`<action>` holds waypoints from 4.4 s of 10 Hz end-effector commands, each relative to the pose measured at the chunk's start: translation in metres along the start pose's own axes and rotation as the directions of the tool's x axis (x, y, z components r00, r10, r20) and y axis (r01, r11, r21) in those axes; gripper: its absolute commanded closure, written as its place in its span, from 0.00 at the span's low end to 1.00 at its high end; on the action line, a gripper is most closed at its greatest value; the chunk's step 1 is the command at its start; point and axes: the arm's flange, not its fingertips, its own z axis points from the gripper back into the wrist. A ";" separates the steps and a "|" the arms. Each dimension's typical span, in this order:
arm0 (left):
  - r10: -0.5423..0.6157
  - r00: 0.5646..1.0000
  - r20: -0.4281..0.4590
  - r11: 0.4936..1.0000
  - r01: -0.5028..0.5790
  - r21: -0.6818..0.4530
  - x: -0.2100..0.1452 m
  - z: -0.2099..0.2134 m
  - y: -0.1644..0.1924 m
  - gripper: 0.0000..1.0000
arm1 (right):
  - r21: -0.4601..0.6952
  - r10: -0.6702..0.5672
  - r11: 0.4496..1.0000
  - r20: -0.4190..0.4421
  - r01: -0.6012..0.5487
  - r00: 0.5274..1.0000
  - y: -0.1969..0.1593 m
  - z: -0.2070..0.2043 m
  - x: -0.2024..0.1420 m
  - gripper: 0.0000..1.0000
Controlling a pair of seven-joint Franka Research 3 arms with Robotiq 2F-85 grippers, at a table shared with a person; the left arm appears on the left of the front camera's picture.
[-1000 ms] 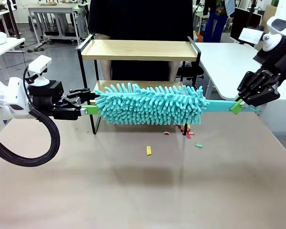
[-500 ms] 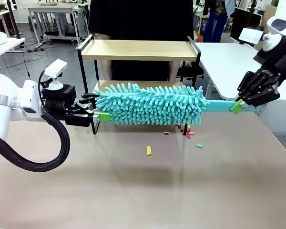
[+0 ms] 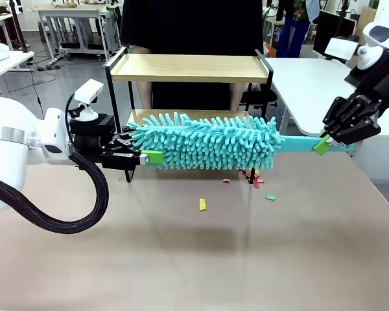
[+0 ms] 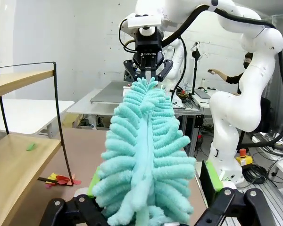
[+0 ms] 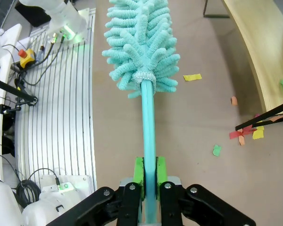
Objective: Clean the shelf.
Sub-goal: Hand the Duster back to the human.
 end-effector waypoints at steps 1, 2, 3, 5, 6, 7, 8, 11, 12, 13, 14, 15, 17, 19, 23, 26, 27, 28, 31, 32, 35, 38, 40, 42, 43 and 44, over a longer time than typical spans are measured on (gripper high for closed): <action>0.010 1.000 0.014 1.000 -0.011 0.024 0.005 -0.007 0.004 0.00 | -0.001 -0.008 1.000 0.009 0.008 1.000 0.000 0.001 0.002 0.87; 0.021 1.000 0.020 0.999 -0.021 0.031 0.005 -0.007 0.004 0.58 | -0.001 -0.008 1.000 0.009 0.008 1.000 0.000 0.001 0.002 0.87; 0.025 0.999 0.023 0.999 -0.025 0.031 0.004 -0.006 0.005 0.58 | -0.001 -0.008 1.000 0.009 0.008 1.000 0.000 0.001 0.002 0.87; 0.034 0.999 0.023 0.999 -0.035 0.027 0.005 -0.006 0.005 0.64 | -0.001 -0.008 1.000 0.009 0.008 1.000 0.000 0.001 0.002 0.87; 0.040 0.999 0.027 0.999 -0.041 0.022 0.005 -0.007 0.005 1.00 | -0.001 -0.008 1.000 0.009 0.008 1.000 0.000 0.001 0.002 0.87; 0.040 0.999 0.031 0.999 -0.041 0.021 0.005 -0.006 0.005 1.00 | -0.001 -0.008 1.000 0.009 0.008 1.000 0.000 0.001 0.002 0.87; 0.038 0.999 0.033 0.999 -0.038 0.020 0.006 -0.006 0.004 1.00 | -0.001 -0.008 1.000 0.009 0.008 1.000 0.000 0.001 0.002 0.87; 0.039 0.998 0.047 0.999 -0.039 0.013 0.009 -0.003 0.002 1.00 | -0.001 -0.008 1.000 0.009 0.008 1.000 0.000 0.001 0.002 0.87; 0.034 0.998 0.049 0.999 -0.035 0.012 0.009 -0.002 0.001 1.00 | -0.001 -0.008 1.000 0.009 0.008 1.000 0.000 0.001 0.002 0.87; 0.029 0.998 0.052 0.999 -0.030 0.013 0.009 -0.001 0.000 1.00 | -0.001 -0.008 1.000 0.009 0.008 1.000 0.000 0.001 0.002 0.87; 0.027 0.999 0.038 1.000 -0.028 0.004 0.009 0.000 -0.001 1.00 | -0.001 -0.008 1.000 0.009 0.008 1.000 0.000 0.001 0.002 0.87; 0.073 0.996 0.041 0.996 -0.075 0.040 0.009 0.004 -0.002 0.99 | -0.001 -0.008 1.000 0.009 0.008 1.000 0.000 0.001 0.002 0.87; 0.023 1.000 0.016 1.000 -0.024 0.014 0.003 0.000 0.003 0.99 | 0.005 0.000 1.000 -0.001 0.000 1.000 0.001 0.000 0.000 0.76; 0.023 1.000 0.016 1.000 -0.024 0.014 0.003 0.000 0.003 0.99 | 0.000 0.022 1.000 0.030 -0.022 0.999 -0.002 0.009 0.001 0.17; 0.023 1.000 0.016 1.000 -0.024 0.014 0.003 0.000 0.003 0.99 | -0.009 -0.036 0.999 0.282 0.040 0.959 -0.001 0.057 -0.009 0.00; 0.023 1.000 0.016 1.000 -0.024 0.014 0.003 0.000 0.003 0.99 | -0.024 -0.147 0.981 0.545 0.191 0.825 -0.008 0.102 -0.040 0.00; 0.023 1.000 0.016 1.000 -0.024 0.014 0.003 0.000 0.003 0.99 | -0.011 -0.167 0.977 0.584 0.213 0.794 -0.010 0.109 -0.052 0.00; 0.023 1.000 0.016 1.000 -0.024 0.014 0.003 0.000 0.003 0.99 | -0.003 -0.189 0.970 0.614 0.242 0.766 -0.012 0.114 -0.062 0.00; 0.023 1.000 0.016 1.000 -0.024 0.014 0.003 0.000 0.003 0.99 | 0.001 -0.213 0.964 0.607 0.267 0.765 -0.012 0.125 -0.070 0.00; 0.039 0.999 0.013 0.999 -0.039 0.017 0.001 0.000 0.003 0.83 | 0.001 -0.213 0.964 0.607 0.267 0.765 -0.012 0.125 -0.070 0.00; -0.014 0.994 0.105 0.995 0.004 0.095 0.048 0.026 0.001 0.83 | 0.001 -0.213 0.964 0.607 0.267 0.765 -0.012 0.125 -0.070 0.00; -0.129 0.976 0.174 0.952 0.073 0.298 0.107 0.055 0.003 0.83 | 0.001 -0.213 0.964 0.607 0.267 0.765 -0.012 0.125 -0.070 0.00; -0.236 0.955 0.180 0.862 0.120 0.492 0.141 0.081 0.002 0.83 | 0.001 -0.213 0.964 0.607 0.267 0.765 -0.012 0.125 -0.070 0.00; -0.300 0.942 0.149 0.745 0.133 0.654 0.166 0.114 -0.001 0.83 | 0.001 -0.213 0.964 0.607 0.267 0.765 -0.012 0.125 -0.070 0.00; -0.315 0.939 0.135 0.670 0.120 0.732 0.177 0.135 -0.003 0.83 | 0.001 -0.213 0.964 0.607 0.267 0.765 -0.012 0.125 -0.070 0.00; -0.324 0.940 0.107 0.583 0.109 0.805 0.184 0.153 -0.004 0.83 | 0.001 -0.213 0.964 0.607 0.267 0.765 -0.012 0.125 -0.070 0.00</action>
